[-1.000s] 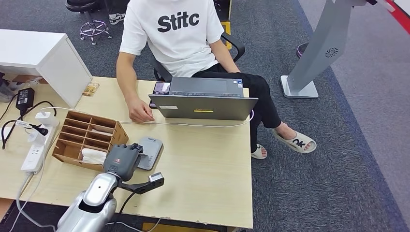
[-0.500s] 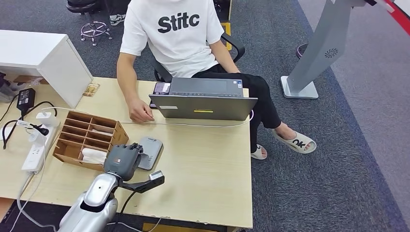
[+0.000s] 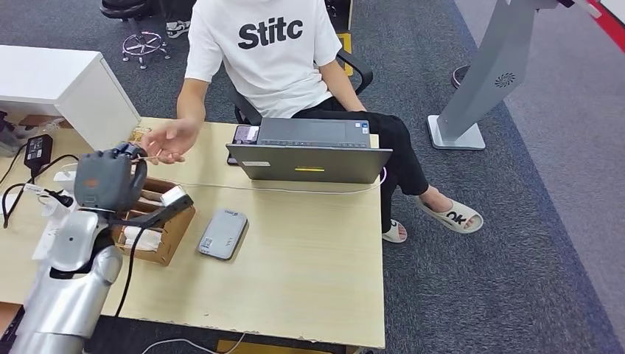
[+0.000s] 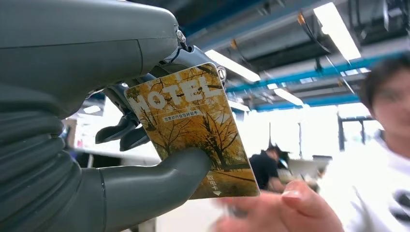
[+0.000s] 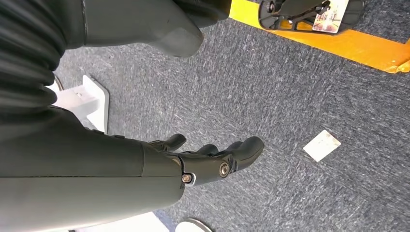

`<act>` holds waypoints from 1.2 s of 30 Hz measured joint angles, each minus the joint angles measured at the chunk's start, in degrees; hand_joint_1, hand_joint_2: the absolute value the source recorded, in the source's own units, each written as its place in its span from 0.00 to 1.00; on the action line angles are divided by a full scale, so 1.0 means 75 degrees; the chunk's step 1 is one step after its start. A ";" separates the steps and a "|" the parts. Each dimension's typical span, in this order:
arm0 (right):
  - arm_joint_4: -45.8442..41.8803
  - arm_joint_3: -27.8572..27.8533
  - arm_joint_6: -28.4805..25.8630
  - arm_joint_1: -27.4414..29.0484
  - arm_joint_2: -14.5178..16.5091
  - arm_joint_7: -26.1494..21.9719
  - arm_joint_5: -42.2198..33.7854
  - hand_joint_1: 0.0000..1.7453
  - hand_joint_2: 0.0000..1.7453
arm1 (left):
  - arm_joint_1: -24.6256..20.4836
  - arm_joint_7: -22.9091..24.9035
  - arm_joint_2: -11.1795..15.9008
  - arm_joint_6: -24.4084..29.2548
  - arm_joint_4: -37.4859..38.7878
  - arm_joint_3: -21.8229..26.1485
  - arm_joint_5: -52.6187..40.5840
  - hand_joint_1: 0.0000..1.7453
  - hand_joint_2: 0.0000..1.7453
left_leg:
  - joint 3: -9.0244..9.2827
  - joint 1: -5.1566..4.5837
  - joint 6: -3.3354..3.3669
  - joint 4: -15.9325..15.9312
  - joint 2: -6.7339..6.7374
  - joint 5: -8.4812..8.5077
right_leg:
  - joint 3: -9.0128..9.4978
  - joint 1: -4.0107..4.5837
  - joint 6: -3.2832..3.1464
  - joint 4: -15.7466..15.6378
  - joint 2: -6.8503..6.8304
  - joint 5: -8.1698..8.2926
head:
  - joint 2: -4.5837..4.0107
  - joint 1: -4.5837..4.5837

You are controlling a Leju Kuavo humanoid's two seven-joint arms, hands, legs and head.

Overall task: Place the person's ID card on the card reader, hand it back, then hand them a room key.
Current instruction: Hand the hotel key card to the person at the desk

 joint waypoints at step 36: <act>0.0000 0.0103 -0.0124 0.0037 -0.0007 -0.0004 -0.0205 0.00 1.00 | 0.0589 -0.0552 -0.0253 -0.0395 -0.1482 0.0527 0.0873 0.00 1.00 | -0.0004 -0.0004 0.0002 0.0000 -0.0003 0.0005 | -0.0008 -0.0002 0.0000 -0.0004 -0.0006 0.0000 | 0.0000 0.0000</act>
